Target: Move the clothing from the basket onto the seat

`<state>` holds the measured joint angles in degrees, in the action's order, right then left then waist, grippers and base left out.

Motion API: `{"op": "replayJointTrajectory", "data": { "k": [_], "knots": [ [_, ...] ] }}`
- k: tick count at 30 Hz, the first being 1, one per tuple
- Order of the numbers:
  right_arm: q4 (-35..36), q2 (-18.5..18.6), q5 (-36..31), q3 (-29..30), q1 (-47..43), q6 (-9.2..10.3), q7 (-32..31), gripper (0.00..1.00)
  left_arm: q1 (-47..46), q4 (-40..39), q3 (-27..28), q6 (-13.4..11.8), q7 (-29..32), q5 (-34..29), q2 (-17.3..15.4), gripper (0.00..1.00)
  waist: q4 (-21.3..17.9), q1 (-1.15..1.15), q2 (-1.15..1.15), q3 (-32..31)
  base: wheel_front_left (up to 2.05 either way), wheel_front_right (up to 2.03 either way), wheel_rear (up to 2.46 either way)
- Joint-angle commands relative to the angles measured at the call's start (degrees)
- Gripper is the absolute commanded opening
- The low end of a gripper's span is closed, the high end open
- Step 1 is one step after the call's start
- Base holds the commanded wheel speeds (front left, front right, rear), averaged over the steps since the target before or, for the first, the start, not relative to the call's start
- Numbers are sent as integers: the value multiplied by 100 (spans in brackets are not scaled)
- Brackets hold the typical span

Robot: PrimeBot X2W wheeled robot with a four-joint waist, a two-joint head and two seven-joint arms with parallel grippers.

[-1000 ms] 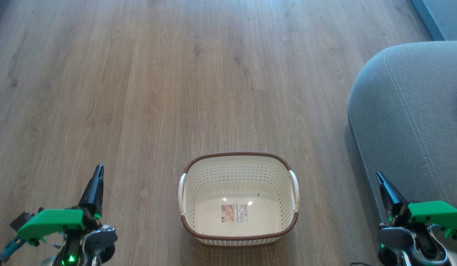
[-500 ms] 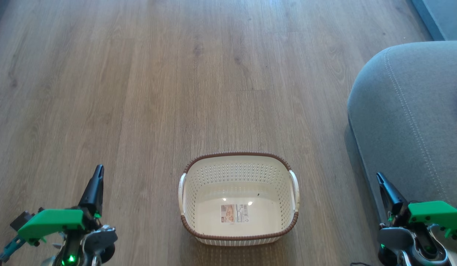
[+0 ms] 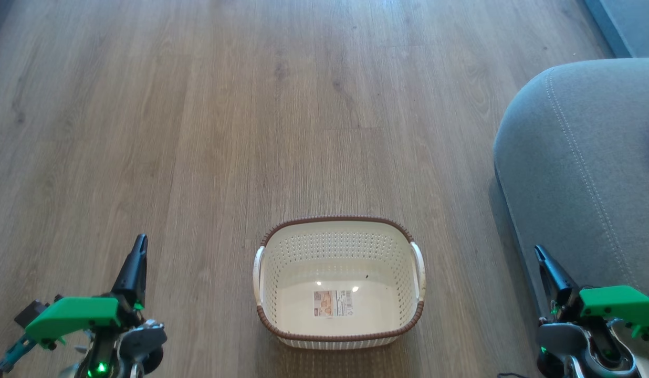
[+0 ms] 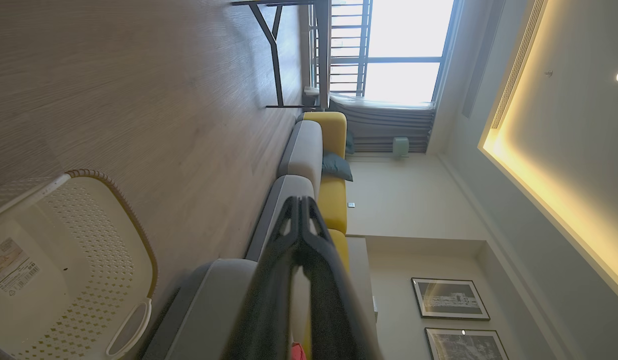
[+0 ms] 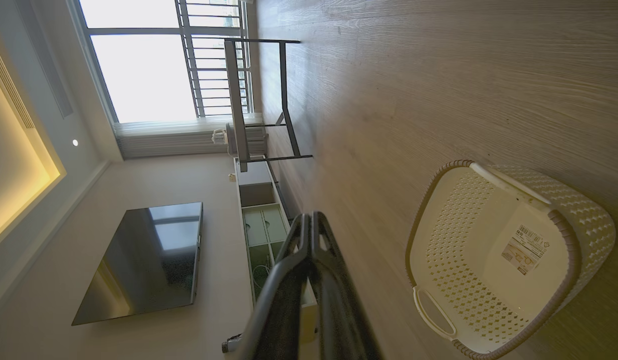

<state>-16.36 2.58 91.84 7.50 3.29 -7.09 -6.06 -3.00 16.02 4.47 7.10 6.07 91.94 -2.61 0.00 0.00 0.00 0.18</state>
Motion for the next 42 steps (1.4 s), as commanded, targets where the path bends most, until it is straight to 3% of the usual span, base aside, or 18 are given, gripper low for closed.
{"op": "replayJointTrajectory", "data": {
  "k": [1,42],
  "knots": [
    [234,31,28,-93,290,-40,-47,0,-319,-198,204,39,41,23,-27,0,0,0,0,0,0,0,0],
    [234,31,27,-92,290,-40,-48,0,-319,-198,204,39,41,24,-27,0,0,0,0,0,0,0,0]
  ]
}}
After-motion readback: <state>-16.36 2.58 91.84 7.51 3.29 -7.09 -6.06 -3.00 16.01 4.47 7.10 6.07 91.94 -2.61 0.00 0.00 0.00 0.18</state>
